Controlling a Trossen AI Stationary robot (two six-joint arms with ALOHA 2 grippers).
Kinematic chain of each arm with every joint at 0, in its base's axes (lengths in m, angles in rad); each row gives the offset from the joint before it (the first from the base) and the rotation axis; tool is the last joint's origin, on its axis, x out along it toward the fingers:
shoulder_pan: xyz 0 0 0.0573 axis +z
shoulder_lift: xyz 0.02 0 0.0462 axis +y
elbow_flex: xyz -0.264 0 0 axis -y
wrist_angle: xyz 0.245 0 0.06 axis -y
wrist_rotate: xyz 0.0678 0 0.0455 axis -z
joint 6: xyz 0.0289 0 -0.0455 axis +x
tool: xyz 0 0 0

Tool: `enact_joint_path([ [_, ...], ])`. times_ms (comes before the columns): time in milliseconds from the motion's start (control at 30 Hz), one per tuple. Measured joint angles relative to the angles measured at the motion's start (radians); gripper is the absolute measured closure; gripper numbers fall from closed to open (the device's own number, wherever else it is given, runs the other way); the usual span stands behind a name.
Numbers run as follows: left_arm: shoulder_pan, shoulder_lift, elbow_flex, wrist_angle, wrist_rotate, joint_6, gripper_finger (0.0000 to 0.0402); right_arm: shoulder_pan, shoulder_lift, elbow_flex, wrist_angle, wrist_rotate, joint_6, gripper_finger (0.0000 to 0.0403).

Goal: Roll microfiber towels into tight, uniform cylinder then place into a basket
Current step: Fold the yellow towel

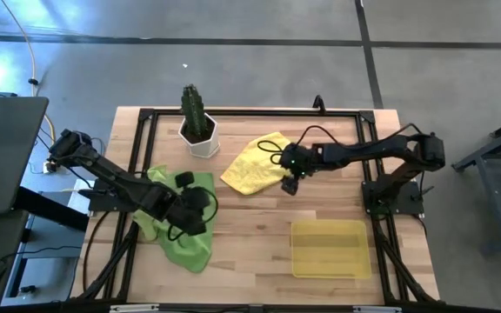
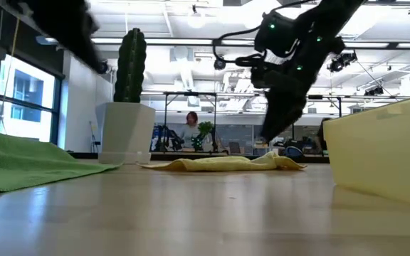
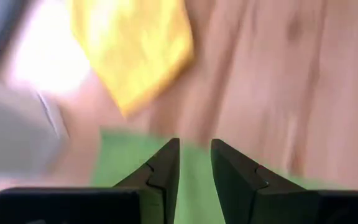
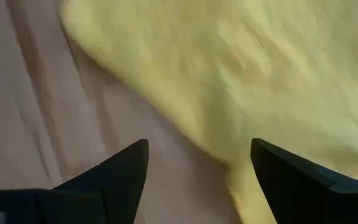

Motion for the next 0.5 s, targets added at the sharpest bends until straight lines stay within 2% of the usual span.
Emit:
enact_joint_path([
  [100, 0.029, 0.000, 0.000, 0.114, -0.050, 0.085, 0.0319, -0.004, -0.003, 0.000, -0.081, 0.078, -0.027, 0.0128],
  [233, 0.068, 0.000, 0.000, 0.228, -0.059, 0.103, 0.0319, -0.004, 0.027, 0.000, -0.151, 0.171, -0.018, 0.0128],
  [500, 0.140, 0.000, 0.000, 0.267, -0.059, 0.201, 0.0319, -0.014, 0.119, 0.000, -0.176, 0.228, -0.019, 0.0128],
])
